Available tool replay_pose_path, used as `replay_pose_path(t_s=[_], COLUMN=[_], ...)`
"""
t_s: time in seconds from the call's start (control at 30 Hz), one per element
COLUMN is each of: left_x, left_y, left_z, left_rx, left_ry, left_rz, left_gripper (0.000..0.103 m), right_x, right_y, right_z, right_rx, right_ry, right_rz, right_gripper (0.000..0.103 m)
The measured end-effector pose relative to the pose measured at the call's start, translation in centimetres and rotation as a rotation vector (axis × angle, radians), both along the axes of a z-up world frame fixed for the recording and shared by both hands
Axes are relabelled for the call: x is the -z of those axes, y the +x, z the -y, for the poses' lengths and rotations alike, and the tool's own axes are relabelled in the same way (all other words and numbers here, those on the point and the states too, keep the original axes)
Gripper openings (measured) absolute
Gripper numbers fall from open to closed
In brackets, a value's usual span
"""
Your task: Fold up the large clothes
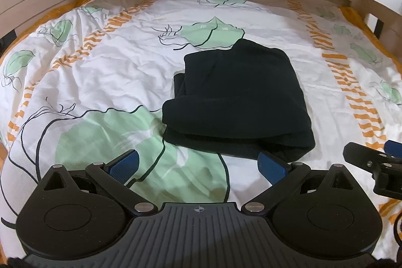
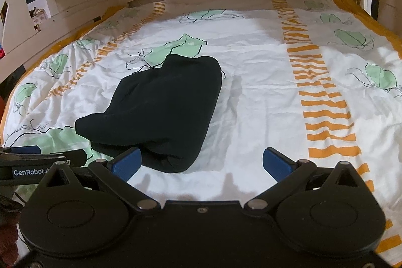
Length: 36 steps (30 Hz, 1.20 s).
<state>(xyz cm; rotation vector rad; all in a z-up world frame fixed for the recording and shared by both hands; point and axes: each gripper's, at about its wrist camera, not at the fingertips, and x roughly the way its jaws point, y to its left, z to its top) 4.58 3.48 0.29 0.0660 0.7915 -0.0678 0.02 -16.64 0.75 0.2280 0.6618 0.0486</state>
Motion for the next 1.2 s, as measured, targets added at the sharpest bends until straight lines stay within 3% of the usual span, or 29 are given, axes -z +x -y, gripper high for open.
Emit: replay_pose_path(t_s=[1.2], left_x=[0.57], left_y=[0.36], left_z=[0.00], left_rx=[0.003], left_ry=[0.007], left_rz=[-0.022], left_gripper=[0.102], right_x=[0.86], right_y=[0.57], right_z=[-0.22], right_rx=[-0.017], right_ry=[0.026], right_rz=[-0.045], right_gripper=[0.102])
